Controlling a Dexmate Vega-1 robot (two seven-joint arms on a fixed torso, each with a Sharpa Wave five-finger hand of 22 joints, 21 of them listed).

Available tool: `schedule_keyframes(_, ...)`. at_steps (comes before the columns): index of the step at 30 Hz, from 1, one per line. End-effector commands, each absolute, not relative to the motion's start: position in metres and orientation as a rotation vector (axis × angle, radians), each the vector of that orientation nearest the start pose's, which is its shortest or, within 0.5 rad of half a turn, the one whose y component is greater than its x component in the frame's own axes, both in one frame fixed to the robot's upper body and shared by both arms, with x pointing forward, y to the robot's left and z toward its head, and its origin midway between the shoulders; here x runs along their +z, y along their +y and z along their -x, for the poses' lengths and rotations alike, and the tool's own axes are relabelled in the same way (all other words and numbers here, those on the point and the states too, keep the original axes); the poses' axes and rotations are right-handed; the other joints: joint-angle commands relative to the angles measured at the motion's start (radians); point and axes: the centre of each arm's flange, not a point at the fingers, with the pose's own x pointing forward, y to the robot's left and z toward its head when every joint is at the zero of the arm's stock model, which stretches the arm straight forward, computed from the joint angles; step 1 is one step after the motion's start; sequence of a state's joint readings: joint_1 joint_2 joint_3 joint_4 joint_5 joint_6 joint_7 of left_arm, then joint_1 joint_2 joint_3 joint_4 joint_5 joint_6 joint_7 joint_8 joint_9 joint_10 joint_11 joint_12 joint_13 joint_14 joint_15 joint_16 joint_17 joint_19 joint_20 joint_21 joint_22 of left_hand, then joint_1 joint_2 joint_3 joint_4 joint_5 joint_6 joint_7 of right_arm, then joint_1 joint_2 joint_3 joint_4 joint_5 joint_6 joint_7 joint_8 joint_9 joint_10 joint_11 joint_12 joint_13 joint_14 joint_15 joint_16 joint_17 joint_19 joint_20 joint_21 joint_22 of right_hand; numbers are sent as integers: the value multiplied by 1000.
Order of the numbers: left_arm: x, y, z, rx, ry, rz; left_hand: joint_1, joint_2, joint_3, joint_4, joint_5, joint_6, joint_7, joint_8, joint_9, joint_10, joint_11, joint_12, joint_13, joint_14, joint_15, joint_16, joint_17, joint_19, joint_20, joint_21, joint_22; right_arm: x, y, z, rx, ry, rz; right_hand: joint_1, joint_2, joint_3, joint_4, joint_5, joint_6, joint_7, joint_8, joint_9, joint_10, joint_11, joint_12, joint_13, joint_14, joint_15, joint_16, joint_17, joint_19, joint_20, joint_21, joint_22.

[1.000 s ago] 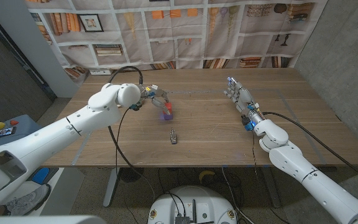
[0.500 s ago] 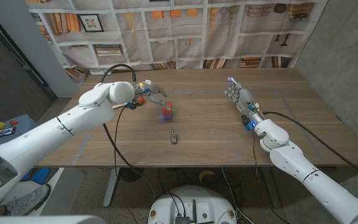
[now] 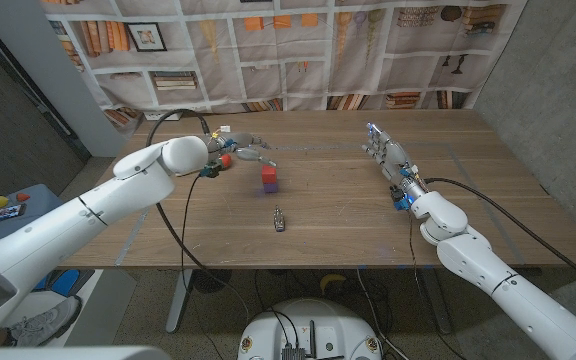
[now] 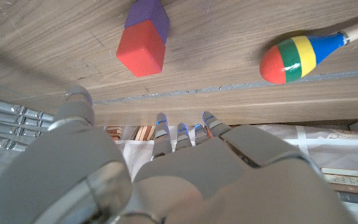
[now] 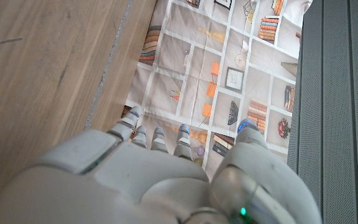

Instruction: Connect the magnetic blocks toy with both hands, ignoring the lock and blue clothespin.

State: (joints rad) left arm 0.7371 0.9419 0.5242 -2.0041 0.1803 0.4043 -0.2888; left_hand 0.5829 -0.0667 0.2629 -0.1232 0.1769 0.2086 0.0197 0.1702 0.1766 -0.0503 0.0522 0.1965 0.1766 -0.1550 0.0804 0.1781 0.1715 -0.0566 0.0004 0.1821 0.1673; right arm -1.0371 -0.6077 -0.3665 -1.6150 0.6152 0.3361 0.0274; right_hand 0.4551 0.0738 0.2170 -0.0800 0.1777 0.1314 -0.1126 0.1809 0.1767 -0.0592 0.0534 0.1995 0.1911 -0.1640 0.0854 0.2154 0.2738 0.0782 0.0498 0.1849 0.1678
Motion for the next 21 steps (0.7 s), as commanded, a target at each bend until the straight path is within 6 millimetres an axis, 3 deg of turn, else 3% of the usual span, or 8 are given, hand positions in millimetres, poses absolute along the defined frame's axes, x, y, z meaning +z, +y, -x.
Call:
schedule_keyframes(1,50,253,-566,-198,-468,-1086,-14,5,2,3,0,-3,-1,5,1,11,0,6,3,8,-8,7,0,-4,-12,4,2,-36,-249,-582,352,-704,72,-17,-3,-5,-2,-2,1,1,2,3,3,-12,2,0,-1,-8,0,1,4,-6,0,0)
schedule_keyframes(4,45,258,-568,-185,-487,-1043,-19,11,2,5,0,-4,-4,6,1,11,-9,5,3,15,-14,8,-1,0,-14,6,2,-38,-250,-583,344,-704,70,-22,-1,-6,0,-1,1,1,2,3,7,-17,3,0,1,-13,1,1,4,-9,0,0)
schedule_keyframes(5,43,260,-569,-182,-496,-1019,-26,19,4,7,0,-16,-30,4,0,11,-20,4,2,16,-15,6,-1,2,-14,6,1,-39,-251,-584,343,-704,68,-26,0,-7,1,-1,1,2,2,3,8,-17,3,-1,4,-19,3,1,5,-11,0,0)
schedule_keyframes(7,39,263,-570,-166,-514,-977,-32,26,5,7,0,-19,-43,5,0,14,-41,5,2,20,-19,6,-1,8,-17,7,1,-40,-253,-585,334,-704,70,-36,3,-9,4,0,2,5,3,2,23,-22,7,-1,13,-30,6,0,7,-19,1,0)
schedule_keyframes(11,32,267,-573,-153,-535,-896,-41,35,7,6,0,-16,-45,9,-1,25,-52,6,0,39,-40,8,-2,27,-43,11,0,-44,-256,-588,322,-700,41,-48,4,-13,3,2,-5,32,1,2,46,-32,12,-3,32,-53,12,-6,20,-35,6,-1)
schedule_keyframes(21,13,272,-581,-148,-581,-722,-48,53,13,4,0,-22,-43,7,-2,36,-56,6,-1,67,-56,12,-3,52,-54,15,0,-50,-261,-593,311,-698,-20,-76,10,-20,11,4,-52,60,-11,1,58,-34,10,-5,46,-63,15,-11,33,-50,7,-1)
